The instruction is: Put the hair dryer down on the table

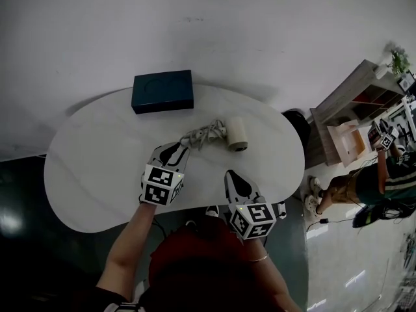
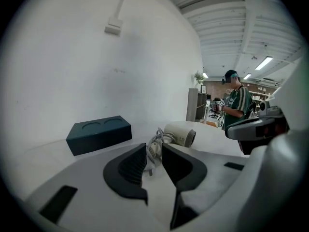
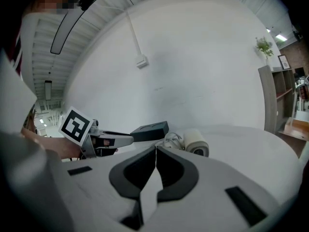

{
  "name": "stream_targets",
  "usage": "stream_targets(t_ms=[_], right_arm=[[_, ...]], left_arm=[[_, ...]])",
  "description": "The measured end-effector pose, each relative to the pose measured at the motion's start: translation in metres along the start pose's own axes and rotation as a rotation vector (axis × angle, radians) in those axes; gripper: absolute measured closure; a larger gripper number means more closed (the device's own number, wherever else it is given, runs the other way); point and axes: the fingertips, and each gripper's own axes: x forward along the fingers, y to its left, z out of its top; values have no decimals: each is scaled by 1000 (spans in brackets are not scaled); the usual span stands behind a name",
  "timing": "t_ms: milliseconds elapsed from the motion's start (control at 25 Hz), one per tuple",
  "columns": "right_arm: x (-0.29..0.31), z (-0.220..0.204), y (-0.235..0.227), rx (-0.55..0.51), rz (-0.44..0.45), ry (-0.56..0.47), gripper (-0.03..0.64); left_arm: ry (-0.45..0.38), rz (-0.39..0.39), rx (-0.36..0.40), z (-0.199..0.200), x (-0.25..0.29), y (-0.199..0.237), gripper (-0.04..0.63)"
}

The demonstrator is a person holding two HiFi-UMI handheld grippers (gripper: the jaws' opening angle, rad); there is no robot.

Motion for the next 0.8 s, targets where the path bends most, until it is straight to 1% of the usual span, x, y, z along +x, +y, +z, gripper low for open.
stream_targets(t_ms=[240, 440, 800], right_arm=[[-1, 2, 14, -13, 14, -14, 601], [-3, 1, 25, -19, 27, -17, 601], [-11, -3, 43, -36, 41, -26, 601]], left_arm=[[-42, 39, -64, -3, -23, 4, 531], [-45, 43, -113, -13, -37, 1, 543], [-74, 88, -131, -24, -68, 0, 571]])
